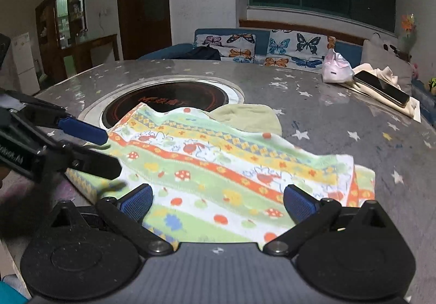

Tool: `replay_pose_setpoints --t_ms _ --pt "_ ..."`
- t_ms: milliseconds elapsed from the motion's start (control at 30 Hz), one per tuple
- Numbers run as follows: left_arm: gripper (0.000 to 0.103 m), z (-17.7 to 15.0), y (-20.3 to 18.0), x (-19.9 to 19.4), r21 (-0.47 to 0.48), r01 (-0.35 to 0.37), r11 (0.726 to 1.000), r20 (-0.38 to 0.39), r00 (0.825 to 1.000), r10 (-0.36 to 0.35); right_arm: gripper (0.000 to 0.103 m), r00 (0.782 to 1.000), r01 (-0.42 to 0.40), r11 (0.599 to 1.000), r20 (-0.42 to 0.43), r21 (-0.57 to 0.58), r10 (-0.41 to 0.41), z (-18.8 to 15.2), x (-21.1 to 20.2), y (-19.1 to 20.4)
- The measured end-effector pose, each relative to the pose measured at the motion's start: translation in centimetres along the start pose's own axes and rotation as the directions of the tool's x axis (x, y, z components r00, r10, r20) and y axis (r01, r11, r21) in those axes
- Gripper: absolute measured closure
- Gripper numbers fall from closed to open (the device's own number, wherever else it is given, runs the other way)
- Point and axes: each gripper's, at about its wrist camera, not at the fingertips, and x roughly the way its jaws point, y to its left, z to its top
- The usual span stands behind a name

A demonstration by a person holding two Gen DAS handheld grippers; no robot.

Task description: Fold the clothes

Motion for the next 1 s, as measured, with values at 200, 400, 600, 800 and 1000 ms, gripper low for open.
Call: replay_pose_setpoints --t_ms 200,400,600,800,1000 --pt "0.026 -0.7 0.2 0.5 0.005 -0.010 1.000 -0.021 1.000 0.010 0.000 1.000 0.016 0.999 -0.014 0.036 -0.016 -0.9 -1.1 -0.9" --pt "0.024 -0.4 0.3 -0.3 -0.009 -0.016 1.000 -0.019 1.000 0.016 0.000 0.998 0.037 0.999 -0.042 -0.007 -0.037 -1.9 -2.3 -1.6" --pt "0.021 -0.4 0.3 -0.8 -0.006 -0.036 0.999 -0.009 0.999 0.036 0.000 0.998 0.065 0.998 -0.012 0.006 -0.065 -0.8 -3.4 -1.7" --pt "0.020 -1.1 0.4 -0.7 0.003 -0.047 0.999 -0.023 0.999 0.047 0.000 0.988 0.150 0.988 -0.029 0.032 -0.149 -0.9 -1.8 -2.2" --pt "0.018 -1.0 0.2 -1.3 0.009 -0.059 0.998 -0.018 0.998 0.060 0.000 0.991 0.131 0.990 -0.028 0.043 -0.130 -1.4 -3.0 -2.8"
